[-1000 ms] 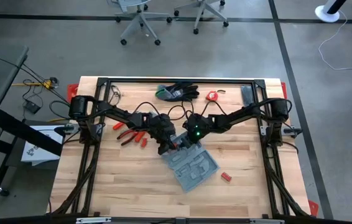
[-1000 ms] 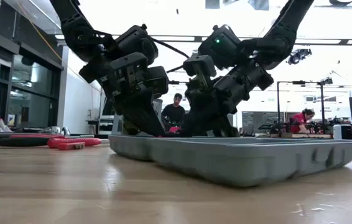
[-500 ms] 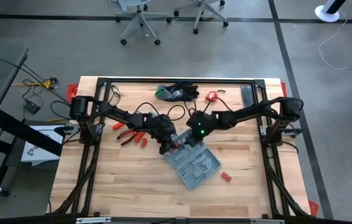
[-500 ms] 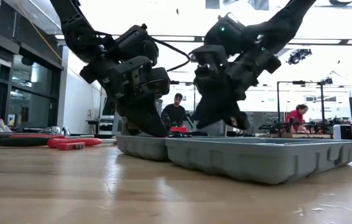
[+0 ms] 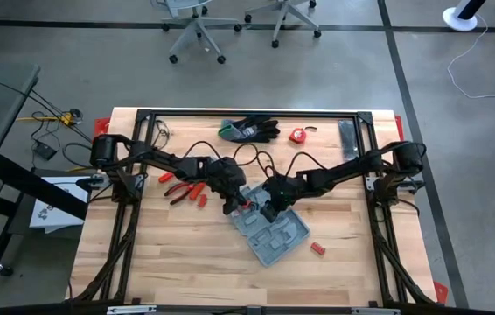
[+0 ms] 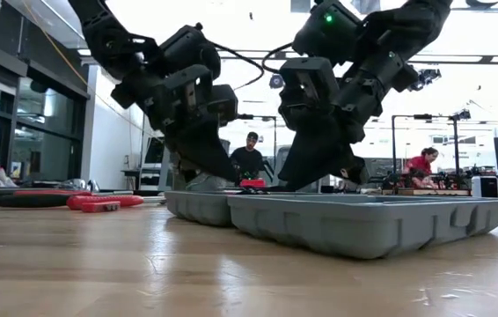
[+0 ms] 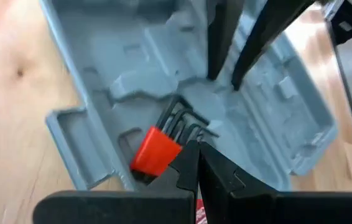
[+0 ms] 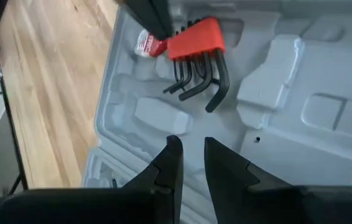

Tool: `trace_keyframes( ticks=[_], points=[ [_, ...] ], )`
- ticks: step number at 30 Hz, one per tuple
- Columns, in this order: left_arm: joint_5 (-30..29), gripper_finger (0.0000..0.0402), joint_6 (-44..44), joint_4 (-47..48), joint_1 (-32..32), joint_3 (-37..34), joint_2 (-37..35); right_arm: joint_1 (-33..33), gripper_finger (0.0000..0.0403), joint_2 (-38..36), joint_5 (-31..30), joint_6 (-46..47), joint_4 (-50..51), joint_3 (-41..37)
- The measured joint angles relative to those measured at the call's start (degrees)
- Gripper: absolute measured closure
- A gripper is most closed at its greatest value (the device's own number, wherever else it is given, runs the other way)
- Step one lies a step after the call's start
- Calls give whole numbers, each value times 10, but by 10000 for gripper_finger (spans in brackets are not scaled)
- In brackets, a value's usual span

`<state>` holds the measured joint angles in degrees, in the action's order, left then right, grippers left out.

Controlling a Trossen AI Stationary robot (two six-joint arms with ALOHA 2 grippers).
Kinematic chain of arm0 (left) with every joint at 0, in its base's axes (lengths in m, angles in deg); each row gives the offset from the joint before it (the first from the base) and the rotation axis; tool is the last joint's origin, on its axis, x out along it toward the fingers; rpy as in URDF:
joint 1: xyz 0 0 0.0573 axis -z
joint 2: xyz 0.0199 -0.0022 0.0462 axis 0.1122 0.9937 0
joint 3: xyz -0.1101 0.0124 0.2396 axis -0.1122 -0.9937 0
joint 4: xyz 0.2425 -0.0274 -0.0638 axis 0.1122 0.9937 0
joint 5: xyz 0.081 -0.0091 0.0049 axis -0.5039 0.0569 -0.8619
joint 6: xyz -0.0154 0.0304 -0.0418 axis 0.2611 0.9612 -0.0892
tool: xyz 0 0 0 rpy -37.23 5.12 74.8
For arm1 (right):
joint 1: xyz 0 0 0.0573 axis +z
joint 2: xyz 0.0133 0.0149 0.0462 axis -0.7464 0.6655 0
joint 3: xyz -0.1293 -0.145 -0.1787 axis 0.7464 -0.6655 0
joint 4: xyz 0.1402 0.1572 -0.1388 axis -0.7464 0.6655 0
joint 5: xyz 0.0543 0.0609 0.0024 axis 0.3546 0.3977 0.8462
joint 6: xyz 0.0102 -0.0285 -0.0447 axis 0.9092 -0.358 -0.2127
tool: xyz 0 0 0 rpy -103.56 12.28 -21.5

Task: Prefit tool cases
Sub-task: Put the set of hex keys into the tool case

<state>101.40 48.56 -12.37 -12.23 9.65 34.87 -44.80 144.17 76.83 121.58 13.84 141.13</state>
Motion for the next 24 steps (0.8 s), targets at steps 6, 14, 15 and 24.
trace_keyframes(
  ticks=[6,14,15,24],
  points=[
    [-15,401,16,3,-23,1,-41,12,397,0,-23,7,-7,0],
    [-43,401,38,50,-86,1,-28,11,402,29,-19,46,-96,0],
    [-43,401,43,52,-93,1,-25,11,402,37,-13,47,-104,0],
    [7,401,49,45,-113,1,12,9,403,49,-7,60,-84,2]
  ],
)
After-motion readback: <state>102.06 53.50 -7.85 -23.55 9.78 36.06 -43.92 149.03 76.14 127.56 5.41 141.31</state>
